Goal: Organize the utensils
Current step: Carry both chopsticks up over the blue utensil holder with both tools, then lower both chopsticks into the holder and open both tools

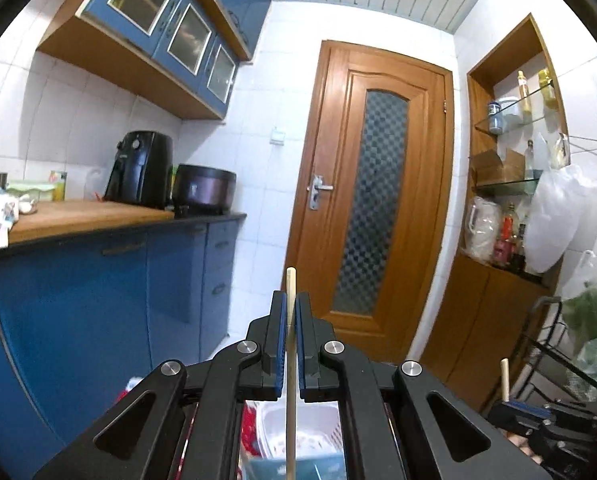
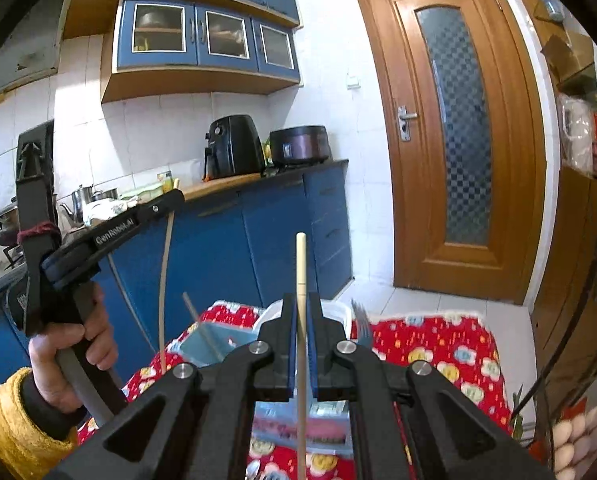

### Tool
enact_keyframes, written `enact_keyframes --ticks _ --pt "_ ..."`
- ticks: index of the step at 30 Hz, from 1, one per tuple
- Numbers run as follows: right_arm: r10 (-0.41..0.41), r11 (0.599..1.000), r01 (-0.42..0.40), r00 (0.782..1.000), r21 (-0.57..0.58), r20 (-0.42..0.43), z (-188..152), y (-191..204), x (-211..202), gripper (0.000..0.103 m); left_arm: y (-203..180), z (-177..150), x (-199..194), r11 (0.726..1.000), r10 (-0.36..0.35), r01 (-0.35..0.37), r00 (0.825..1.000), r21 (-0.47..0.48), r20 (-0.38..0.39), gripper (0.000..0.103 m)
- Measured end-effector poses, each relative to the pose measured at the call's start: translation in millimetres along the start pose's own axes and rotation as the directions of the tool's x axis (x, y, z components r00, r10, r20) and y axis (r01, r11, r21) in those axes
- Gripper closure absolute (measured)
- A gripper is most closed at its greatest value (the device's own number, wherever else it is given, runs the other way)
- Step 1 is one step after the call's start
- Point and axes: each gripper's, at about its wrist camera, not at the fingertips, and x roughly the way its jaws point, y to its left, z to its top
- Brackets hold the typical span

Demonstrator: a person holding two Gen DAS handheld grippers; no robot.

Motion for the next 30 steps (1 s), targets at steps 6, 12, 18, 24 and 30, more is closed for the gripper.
enact_keyframes --ticks 6,12,18,24,30 --pt "0.015 1.000 -0.015 0.999 0.004 0.029 14 -8 23 0.097 3 -1 25 0.999 0.036 -0.036 0.999 -0.004 0.030 0.099" --pt "0.017 1.000 -0.017 0.998 -0.002 0.061 25 -13 43 0.097 7 -8 44 0.999 0.047 -0.046 0.998 -0.015 0.029 0.099" --pt "-0.013 1.000 0.015 0.993 -0.014 0.113 23 -14 65 0.097 13 -24 54 0.999 0.048 -0.048 0.999 -0.023 -0.005 0.099" --pt "-0.032 0.999 0.035 0.986 -0.012 0.163 11 -16 80 0.097 15 -33 57 0.999 0.049 -0.049 0.998 -0.021 -0.027 0.099" --pt "-0.036 0.998 0.041 0.991 -0.038 0.131 -5 -14 86 0.097 14 -43 53 0.999 0.047 -0.047 0.998 -0.004 -0.040 0.099"
